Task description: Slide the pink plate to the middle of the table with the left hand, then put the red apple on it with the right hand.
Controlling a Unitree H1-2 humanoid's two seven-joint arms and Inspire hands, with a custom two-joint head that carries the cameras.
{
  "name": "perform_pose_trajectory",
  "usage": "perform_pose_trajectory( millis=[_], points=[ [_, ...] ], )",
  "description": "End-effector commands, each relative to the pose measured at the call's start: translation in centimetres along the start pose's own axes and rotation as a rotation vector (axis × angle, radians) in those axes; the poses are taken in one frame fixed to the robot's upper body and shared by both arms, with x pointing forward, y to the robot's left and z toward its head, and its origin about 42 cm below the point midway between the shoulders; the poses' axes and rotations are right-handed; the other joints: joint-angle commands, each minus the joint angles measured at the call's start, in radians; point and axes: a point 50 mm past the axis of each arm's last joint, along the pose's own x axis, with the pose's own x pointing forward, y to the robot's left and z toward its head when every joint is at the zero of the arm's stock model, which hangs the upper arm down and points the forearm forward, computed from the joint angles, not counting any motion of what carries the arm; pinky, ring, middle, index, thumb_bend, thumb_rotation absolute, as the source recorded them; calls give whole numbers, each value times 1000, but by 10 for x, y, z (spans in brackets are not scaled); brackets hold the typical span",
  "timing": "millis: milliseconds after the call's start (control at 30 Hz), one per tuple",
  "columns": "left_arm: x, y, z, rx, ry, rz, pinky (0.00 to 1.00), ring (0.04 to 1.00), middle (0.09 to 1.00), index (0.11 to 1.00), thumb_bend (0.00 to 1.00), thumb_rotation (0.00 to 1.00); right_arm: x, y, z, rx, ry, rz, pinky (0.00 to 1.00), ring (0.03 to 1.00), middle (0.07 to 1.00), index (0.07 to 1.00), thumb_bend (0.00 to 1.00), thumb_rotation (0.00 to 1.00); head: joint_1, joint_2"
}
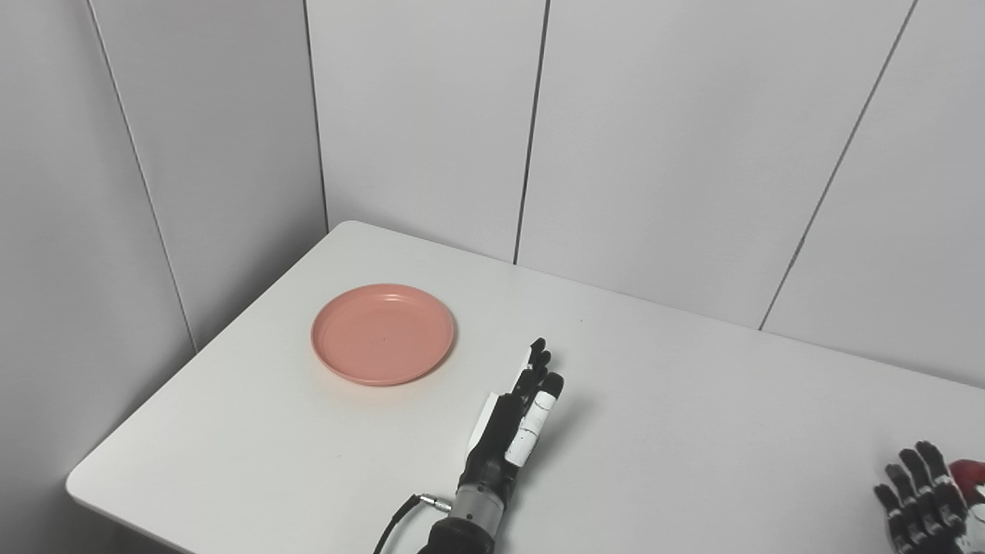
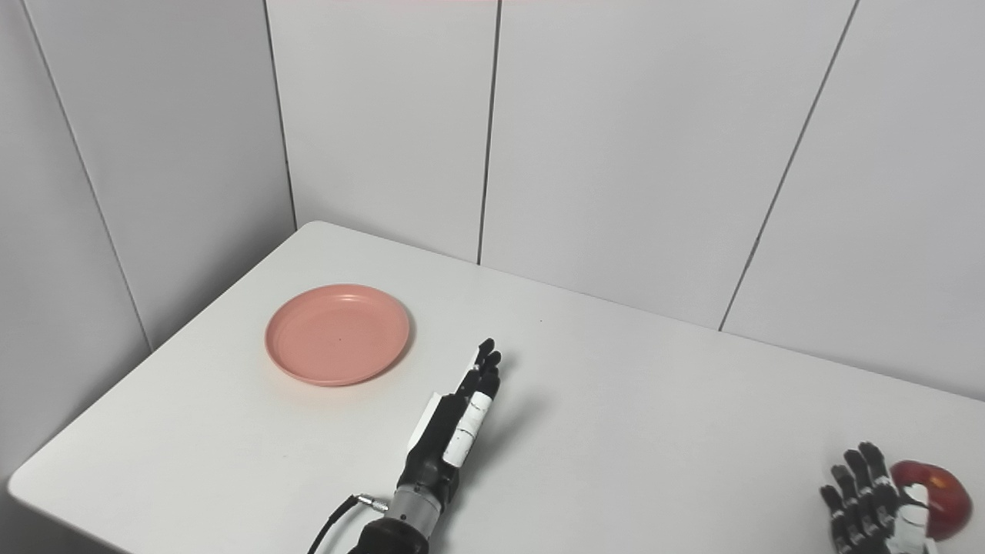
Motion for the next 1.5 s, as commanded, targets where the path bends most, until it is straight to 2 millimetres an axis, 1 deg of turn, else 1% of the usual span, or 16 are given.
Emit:
perform_pose_trajectory(
  millis=[0,133,267,367,433,533,633,733,900,1000,1067,1133,1200,1233,1333,1467],
  points=[
    [-8,-2,-17,12,32,5,1000,1000,1000,1000,767,1000,-12,-11,-23,21,45,-20,1000,1000,999,999,937,1000,-1,0],
    [-7,-3,-19,16,35,8,1000,1000,1000,1000,765,1000,-10,-12,-25,15,40,-8,1000,1000,997,1000,961,1000,7,-8],
    [-8,-1,-19,7,29,9,1000,1000,1000,1000,777,1000,-9,-10,-26,12,42,12,1000,1000,1000,1000,959,1000,14,-10],
    [-9,0,-18,-4,22,9,1000,1000,1000,1000,778,1000,-10,-8,-26,14,44,13,1000,1000,998,1000,991,1000,14,-9],
    [-9,1,-16,-18,14,10,1000,1000,1000,1000,784,999,-10,-7,-26,15,51,9,1000,1000,997,1000,1000,1000,15,-8],
    [-7,4,-7,-77,-3,21,1000,1000,1000,1000,825,981,-9,-6,-27,15,59,14,1000,996,992,1000,1000,1000,7,-8],
    [-3,12,7,-121,-24,28,1000,993,998,1000,854,959,-8,-5,-29,9,65,23,1000,983,982,990,1000,1000,1,-13],
    [2,21,20,-122,-61,25,1000,968,967,982,890,949,-7,-4,-32,12,66,32,1000,967,977,978,1000,1000,-4,-17],
    [22,42,48,-95,-144,4,1000,956,945,923,901,979,-7,-1,-32,14,65,36,999,966,981,976,1000,1000,-10,-26],
    [34,53,67,-71,-179,-6,1000,955,932,880,914,998,-7,1,-32,0,67,32,965,942,963,953,1000,1000,-12,-28],
    [41,61,77,-63,-191,-5,1000,953,925,873,933,994,-7,2,-32,-6,67,33,949,931,953,943,1000,1000,-13,-27],
    [49,69,88,-63,-205,-9,997,943,915,868,978,968,-6,3,-32,-8,66,33,935,927,950,939,1000,1000,-13,-27],
    [57,78,101,-46,-227,-13,981,927,901,859,981,949,-6,3,-32,-7,66,35,922,922,947,933,1000,1000,-12,-28],
    [59,81,105,-38,-233,-14,972,919,896,858,977,952,-6,3,-32,-7,65,35,919,924,948,932,1000,1000,-12,-28],
    [72,96,124,21,-262,-14,951,909,891,858,970,975,-6,3,-33,-5,65,37,912,931,950,935,1000,1000,-11,-30],
    [84,114,141,36,-295,-4,941,908,884,851,958,965,-6,4,-33,-14,64,42,922,936,955,942,1000,1000,-12,-31]
  ],
)
